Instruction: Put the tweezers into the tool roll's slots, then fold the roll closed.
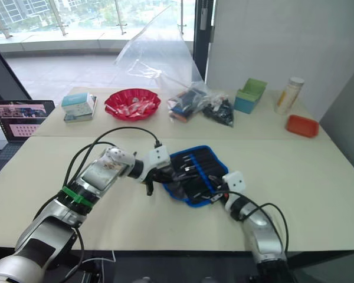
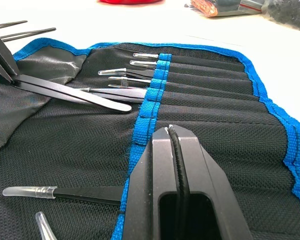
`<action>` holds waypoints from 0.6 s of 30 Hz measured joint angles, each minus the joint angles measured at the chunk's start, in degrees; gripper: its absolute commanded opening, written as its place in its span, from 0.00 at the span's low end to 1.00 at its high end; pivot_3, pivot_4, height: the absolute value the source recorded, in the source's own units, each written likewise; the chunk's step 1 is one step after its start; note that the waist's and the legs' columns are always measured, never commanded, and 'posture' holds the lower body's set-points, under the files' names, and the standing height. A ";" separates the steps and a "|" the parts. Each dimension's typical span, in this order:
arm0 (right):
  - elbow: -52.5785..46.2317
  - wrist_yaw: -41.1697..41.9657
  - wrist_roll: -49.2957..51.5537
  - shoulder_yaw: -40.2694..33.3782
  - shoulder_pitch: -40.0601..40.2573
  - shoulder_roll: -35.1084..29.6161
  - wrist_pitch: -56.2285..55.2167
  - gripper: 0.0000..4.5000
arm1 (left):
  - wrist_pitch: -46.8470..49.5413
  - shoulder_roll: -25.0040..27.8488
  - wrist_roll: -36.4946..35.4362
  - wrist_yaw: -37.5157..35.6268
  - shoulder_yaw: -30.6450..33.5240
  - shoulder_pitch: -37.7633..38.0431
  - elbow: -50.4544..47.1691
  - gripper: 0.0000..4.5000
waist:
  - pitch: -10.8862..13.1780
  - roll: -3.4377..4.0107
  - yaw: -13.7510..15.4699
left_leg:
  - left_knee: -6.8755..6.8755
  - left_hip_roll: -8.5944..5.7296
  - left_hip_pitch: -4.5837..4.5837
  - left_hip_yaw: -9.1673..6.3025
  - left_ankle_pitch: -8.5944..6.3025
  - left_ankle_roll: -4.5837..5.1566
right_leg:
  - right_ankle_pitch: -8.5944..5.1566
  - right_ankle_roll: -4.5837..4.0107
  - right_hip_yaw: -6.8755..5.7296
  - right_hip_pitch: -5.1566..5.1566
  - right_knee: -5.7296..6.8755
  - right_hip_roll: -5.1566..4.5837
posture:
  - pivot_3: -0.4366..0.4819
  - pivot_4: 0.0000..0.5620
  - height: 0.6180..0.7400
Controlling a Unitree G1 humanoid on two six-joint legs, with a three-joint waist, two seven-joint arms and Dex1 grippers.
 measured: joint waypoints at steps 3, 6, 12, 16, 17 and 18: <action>-0.32 -0.08 0.02 -0.15 0.37 -0.01 0.03 0.00 | -0.58 -1.50 0.78 0.04 -0.01 -0.64 2.08 0.00 | 0.00 0.00 0.16 | 0.02 -0.03 0.00 -0.05 0.00 0.00 | 0.00 0.00 0.00 0.04 0.00 -0.01 | 0.48 0.27 1.00; -0.88 -0.09 0.03 -0.14 0.79 -0.01 0.15 0.00 | -2.36 -3.56 1.72 0.72 0.04 -2.05 4.94 0.00 | 0.00 0.00 0.17 | 0.03 -0.04 -0.03 -0.06 0.00 0.00 | 0.00 0.00 0.00 0.04 0.00 -0.01 | 0.48 0.27 1.00; -1.45 -0.16 0.04 -0.15 1.05 -0.01 0.80 0.00 | -4.32 -6.99 2.03 0.76 0.08 -3.90 9.68 0.00 | 0.00 0.00 0.16 | 0.03 -0.05 -0.04 -0.07 0.00 0.00 | 0.00 0.00 -0.01 0.05 0.01 -0.01 | 0.48 0.27 1.00; -1.56 -0.22 -0.01 -0.17 1.20 -0.02 0.80 0.00 | -7.42 -10.82 3.64 0.85 0.07 -6.73 16.68 0.00 | 0.00 0.00 0.26 | 0.05 -0.06 -0.04 -0.08 0.00 0.00 | 0.00 0.01 -0.04 0.08 0.00 -0.01 | 0.48 0.27 1.00; -1.58 -0.22 0.00 -0.10 1.17 0.00 0.80 0.00 | -7.88 -11.53 3.86 0.95 0.07 -7.19 17.76 0.00 | 0.00 0.00 0.21 | 0.05 -0.07 -0.04 -0.07 0.00 0.00 | 0.00 0.01 -0.04 0.08 0.00 -0.02 | 0.48 0.27 1.00; -1.66 -0.22 0.00 -0.10 1.23 0.01 0.79 0.00 | -8.95 -12.42 4.17 1.14 0.08 -7.82 19.48 0.00 | 0.00 0.00 0.18 | 0.05 -0.06 -0.04 -0.07 0.01 -0.01 | 0.00 0.01 -0.04 0.08 0.01 -0.01 | 0.48 0.27 1.00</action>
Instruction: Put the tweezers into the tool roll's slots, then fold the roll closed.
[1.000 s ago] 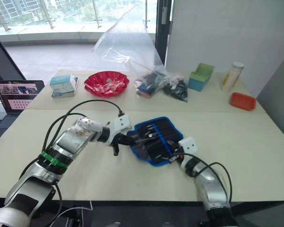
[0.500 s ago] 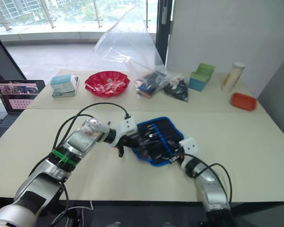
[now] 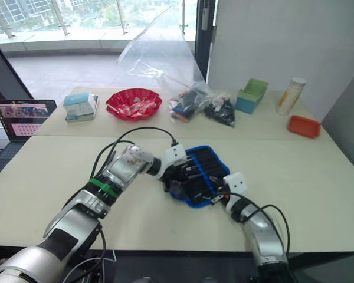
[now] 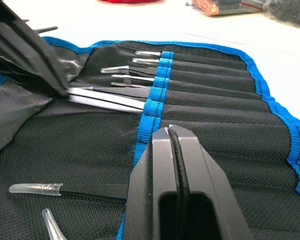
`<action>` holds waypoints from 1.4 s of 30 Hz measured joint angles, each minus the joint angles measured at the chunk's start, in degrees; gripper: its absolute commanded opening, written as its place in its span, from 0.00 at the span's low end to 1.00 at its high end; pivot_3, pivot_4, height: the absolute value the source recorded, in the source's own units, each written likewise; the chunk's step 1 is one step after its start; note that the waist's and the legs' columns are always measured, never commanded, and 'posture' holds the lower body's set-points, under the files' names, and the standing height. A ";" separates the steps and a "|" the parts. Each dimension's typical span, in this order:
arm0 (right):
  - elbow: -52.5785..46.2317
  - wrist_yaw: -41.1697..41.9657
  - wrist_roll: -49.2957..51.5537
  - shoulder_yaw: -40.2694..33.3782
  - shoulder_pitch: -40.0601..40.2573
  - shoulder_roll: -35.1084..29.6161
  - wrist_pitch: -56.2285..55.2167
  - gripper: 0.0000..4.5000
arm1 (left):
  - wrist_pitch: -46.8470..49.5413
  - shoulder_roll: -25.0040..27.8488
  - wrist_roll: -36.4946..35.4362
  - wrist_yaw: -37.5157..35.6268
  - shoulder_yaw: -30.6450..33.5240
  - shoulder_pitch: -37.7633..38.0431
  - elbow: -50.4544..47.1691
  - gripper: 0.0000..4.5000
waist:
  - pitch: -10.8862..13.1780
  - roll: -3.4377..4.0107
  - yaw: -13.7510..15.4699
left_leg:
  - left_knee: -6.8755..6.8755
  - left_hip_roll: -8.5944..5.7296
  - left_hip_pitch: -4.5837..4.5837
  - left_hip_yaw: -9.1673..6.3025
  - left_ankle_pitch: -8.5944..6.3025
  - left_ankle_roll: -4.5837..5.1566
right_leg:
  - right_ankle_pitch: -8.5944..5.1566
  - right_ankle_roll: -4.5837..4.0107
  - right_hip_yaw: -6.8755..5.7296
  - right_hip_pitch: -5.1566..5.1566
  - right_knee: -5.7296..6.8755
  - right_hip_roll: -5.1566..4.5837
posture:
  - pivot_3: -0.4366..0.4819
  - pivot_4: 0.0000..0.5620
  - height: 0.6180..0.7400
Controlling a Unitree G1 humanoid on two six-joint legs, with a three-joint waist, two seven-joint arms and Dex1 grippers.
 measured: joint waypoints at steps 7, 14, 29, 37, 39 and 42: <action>-0.40 -0.29 0.02 -0.21 0.47 0.02 0.05 0.00 | -6.14 -7.36 1.94 2.42 1.65 -4.05 12.72 0.00 | 0.00 0.00 0.18 | 0.01 -0.02 -0.01 -0.01 0.00 0.00 | 0.00 0.00 -0.03 0.02 0.00 -0.02 | 0.48 0.27 1.00; -0.83 -0.60 0.02 -0.19 0.74 0.04 0.30 0.00 | -11.23 -11.30 3.12 4.63 3.87 -6.62 20.74 0.00 | 0.00 -0.01 0.19 | 0.02 -0.04 -0.02 -0.01 0.01 -0.02 | 0.00 0.01 -0.03 0.02 0.01 -0.03 | 0.48 0.27 1.00; 0.36 0.16 -0.01 0.96 -0.80 0.13 0.38 0.00 | -2.91 -4.48 1.74 1.26 7.99 -0.36 5.88 0.85 | -0.01 0.02 -0.54 | 0.01 0.04 0.03 -0.04 0.13 -0.23 | 0.00 0.01 0.01 0.01 0.09 0.05 | 0.48 0.27 1.00; 2.09 1.42 -0.07 1.16 -2.06 -0.07 0.25 0.00 | -0.47 1.49 -5.06 8.20 20.37 11.87 -13.98 0.85 | -0.02 0.02 -0.53 | 0.09 0.08 0.12 -0.03 0.13 -0.22 | 0.00 0.00 0.08 0.02 0.03 0.04 | 0.48 0.27 1.00; 2.45 1.80 -0.07 1.39 -2.39 -0.04 0.21 0.00 | -3.03 3.51 -6.28 10.38 24.04 14.82 -17.50 0.85 | -0.02 0.02 -0.71 | 0.06 0.11 0.21 -0.02 0.13 -0.22 | 0.00 0.00 0.09 0.02 0.03 0.05 | 0.48 0.27 1.00; 3.43 2.68 -0.11 1.81 -3.28 0.01 -0.04 0.00 | -9.62 5.46 -8.92 13.68 30.94 22.63 -23.75 0.85 | -0.03 0.03 -1.27 | 0.03 0.18 0.22 0.01 0.13 -0.23 | 0.00 0.00 0.15 0.02 0.06 0.04 | 0.48 0.27 1.00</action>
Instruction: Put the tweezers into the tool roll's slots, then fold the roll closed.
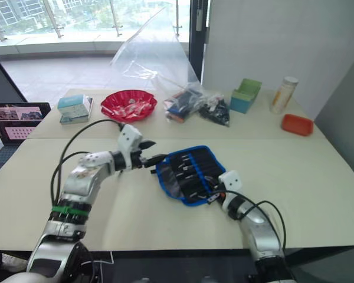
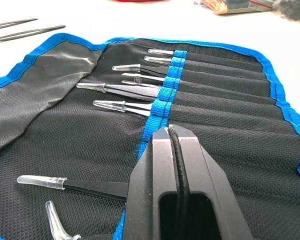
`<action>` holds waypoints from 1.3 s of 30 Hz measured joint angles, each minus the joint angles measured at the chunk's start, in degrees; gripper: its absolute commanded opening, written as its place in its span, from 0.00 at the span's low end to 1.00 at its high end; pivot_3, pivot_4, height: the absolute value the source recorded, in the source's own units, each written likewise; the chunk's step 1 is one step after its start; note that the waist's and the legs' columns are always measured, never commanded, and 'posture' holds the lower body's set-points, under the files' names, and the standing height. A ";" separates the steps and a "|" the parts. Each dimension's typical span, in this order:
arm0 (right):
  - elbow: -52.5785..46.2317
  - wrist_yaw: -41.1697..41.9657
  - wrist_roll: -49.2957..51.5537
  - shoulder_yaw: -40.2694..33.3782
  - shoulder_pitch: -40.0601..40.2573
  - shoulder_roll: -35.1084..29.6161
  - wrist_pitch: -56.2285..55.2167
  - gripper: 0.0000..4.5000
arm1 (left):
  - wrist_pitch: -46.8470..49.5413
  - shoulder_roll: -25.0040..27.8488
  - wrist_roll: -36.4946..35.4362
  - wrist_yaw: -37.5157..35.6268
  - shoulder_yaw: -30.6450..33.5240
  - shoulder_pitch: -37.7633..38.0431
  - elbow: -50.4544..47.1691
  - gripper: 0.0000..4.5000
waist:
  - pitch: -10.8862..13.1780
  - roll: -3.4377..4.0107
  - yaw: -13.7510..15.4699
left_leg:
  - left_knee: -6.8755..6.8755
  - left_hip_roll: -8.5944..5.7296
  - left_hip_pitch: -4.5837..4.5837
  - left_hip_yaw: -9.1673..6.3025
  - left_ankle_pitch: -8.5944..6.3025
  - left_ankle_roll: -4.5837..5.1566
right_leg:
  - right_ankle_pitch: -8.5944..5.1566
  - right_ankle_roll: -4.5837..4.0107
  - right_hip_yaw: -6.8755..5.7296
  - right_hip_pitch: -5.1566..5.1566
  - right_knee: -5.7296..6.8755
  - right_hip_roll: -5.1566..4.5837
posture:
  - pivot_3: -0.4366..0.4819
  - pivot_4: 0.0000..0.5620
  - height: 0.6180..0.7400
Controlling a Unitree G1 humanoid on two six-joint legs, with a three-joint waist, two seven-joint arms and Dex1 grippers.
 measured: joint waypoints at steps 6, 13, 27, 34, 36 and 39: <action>2.05 1.32 -0.28 0.30 -1.30 0.21 -0.74 0.00 | -9.28 3.18 -6.72 4.99 16.13 18.66 -12.14 0.85 | -0.02 -0.01 -0.37 | -0.09 0.24 0.18 0.00 -0.16 0.24 | 0.01 -0.01 0.02 0.07 -0.03 0.07 | 0.48 0.27 1.00; 4.03 2.69 -0.77 0.53 -2.30 0.67 -1.83 0.00 | -17.78 -1.03 -10.00 12.08 27.58 37.58 -14.03 0.85 | -0.09 -0.12 -0.48 | -0.19 0.42 0.44 0.20 -0.29 0.27 | 0.02 -0.03 0.12 0.12 -0.06 0.12 | 0.48 0.27 1.00; 8.47 6.18 -1.04 0.46 -4.63 0.97 -3.45 0.00 | -22.79 -4.57 -13.98 15.53 29.97 52.45 -16.26 0.85 | -0.28 -0.43 0.26 | -0.20 0.81 0.71 0.64 -0.60 0.07 | 0.13 -0.25 0.21 0.22 -0.26 0.38 | 0.48 0.27 1.00; 8.60 6.24 -1.09 0.42 -4.66 1.21 -3.58 0.00 | -23.76 -5.06 -13.96 19.51 30.04 52.93 -16.46 0.85 | -0.28 -0.44 0.32 | -0.20 0.92 0.76 0.81 -0.64 0.07 | 0.13 -0.27 0.22 0.18 -0.27 0.40 | 0.48 0.27 1.00; 8.56 6.20 -1.10 0.33 -4.55 1.19 -3.58 0.00 | -22.37 -3.97 -13.27 22.31 30.11 51.54 -15.95 0.85 | -0.28 -0.44 0.43 | -0.21 0.92 0.76 0.82 -0.64 0.06 | 0.13 -0.28 0.23 0.18 -0.27 0.42 | 0.48 0.27 1.00; 8.48 6.14 -1.13 0.17 -4.37 1.13 -3.59 0.00 | -17.08 -0.42 -13.04 24.41 29.45 48.26 -15.59 0.85 | -0.27 -0.43 0.60 | -0.21 0.89 0.77 0.82 -0.65 0.06 | 0.13 -0.28 0.22 0.17 -0.26 0.42 | 0.48 0.27 1.00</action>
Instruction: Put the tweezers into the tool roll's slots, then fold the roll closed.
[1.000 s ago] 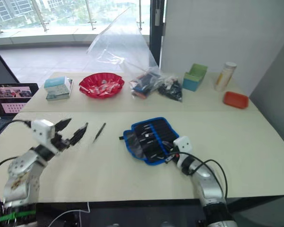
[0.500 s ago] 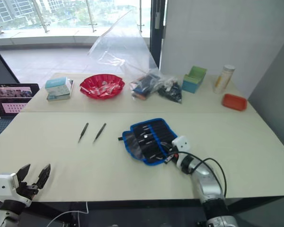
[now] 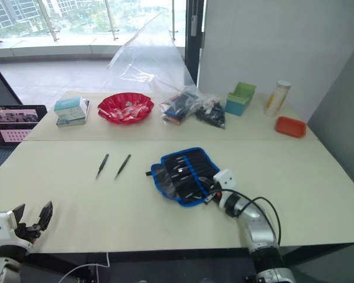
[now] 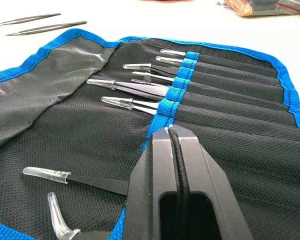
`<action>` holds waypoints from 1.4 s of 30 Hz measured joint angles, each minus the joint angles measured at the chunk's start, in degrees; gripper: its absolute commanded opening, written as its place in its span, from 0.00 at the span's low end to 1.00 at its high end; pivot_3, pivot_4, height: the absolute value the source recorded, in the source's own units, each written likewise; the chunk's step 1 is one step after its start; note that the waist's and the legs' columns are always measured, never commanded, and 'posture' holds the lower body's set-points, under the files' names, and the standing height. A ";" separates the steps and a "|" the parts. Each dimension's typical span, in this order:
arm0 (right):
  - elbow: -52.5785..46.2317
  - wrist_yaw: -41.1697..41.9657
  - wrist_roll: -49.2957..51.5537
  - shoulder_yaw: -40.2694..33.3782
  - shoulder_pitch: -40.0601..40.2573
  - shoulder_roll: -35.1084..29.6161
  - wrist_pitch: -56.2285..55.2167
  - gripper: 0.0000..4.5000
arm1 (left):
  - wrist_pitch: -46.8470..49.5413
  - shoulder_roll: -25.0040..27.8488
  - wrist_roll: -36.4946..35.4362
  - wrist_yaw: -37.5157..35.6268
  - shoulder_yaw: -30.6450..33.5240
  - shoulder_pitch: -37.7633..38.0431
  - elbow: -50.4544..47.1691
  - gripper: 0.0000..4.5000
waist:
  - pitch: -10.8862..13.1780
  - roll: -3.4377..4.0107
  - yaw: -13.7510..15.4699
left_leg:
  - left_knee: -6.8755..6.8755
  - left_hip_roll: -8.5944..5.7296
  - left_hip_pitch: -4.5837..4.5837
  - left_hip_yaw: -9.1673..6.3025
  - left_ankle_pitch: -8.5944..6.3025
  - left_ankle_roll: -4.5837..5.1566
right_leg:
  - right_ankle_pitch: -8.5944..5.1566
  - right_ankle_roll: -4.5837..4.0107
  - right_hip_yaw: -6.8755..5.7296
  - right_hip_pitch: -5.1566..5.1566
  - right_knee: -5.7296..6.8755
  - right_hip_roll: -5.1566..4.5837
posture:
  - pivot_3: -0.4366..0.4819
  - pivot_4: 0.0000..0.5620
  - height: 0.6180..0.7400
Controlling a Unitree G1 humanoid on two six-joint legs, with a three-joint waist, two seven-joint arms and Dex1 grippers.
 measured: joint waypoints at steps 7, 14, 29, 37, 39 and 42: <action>-0.92 -0.61 -0.02 -0.09 0.61 0.16 0.00 0.00 | 22.33 10.90 -5.83 0.66 -5.64 -15.38 -0.65 0.85 | -0.01 -0.02 0.12 | 0.00 -0.02 0.01 0.03 -0.02 -0.02 | 0.00 -0.01 -0.01 -0.10 0.13 -0.02 | 0.48 0.27 1.00; -1.77 -1.81 -0.40 0.00 1.14 0.67 0.00 0.00 | 43.70 18.04 -5.94 3.74 -13.93 -29.46 4.53 0.85 | 0.00 0.00 -0.62 | -0.05 -0.06 0.01 0.06 -0.05 -0.01 | 0.00 0.00 -0.04 -0.20 0.21 0.04 | 0.48 0.27 1.00; -3.31 -2.77 -0.39 -0.28 2.07 -0.61 0.14 0.00 | 39.62 12.41 3.51 5.36 -23.21 -38.93 16.83 0.85 | 0.00 -0.02 0.44 | -0.04 -0.10 -0.05 0.13 -0.06 -0.06 | 0.00 0.00 -0.03 -0.23 0.12 -0.16 | 0.48 0.27 1.00; -3.61 -2.93 -0.39 -0.32 2.34 -0.94 0.29 0.00 | 37.97 9.01 7.06 7.22 -23.81 -41.27 19.30 0.39 | -0.01 -0.02 0.71 | -0.02 -0.16 -0.04 0.13 -0.06 -0.06 | 0.00 0.00 -0.04 -0.17 0.13 -0.23 | 0.48 0.27 1.00; -3.67 -2.95 -0.39 -0.32 2.38 -0.96 0.31 0.00 | 38.01 8.71 7.27 7.26 -23.72 -41.43 19.32 0.25 | -0.01 -0.02 0.73 | -0.01 -0.16 -0.04 0.13 -0.06 -0.06 | 0.00 0.00 -0.04 -0.16 0.12 -0.23 | 0.48 0.27 1.00; -3.78 -2.95 -0.39 -0.32 2.40 -0.96 0.52 0.00 | 37.92 8.08 7.41 7.23 -23.21 -41.47 19.31 0.02 | -0.01 -0.02 0.75 | -0.01 -0.16 -0.04 0.13 -0.06 -0.06 | 0.00 0.00 -0.04 -0.16 0.12 -0.23 | 0.48 0.27 1.00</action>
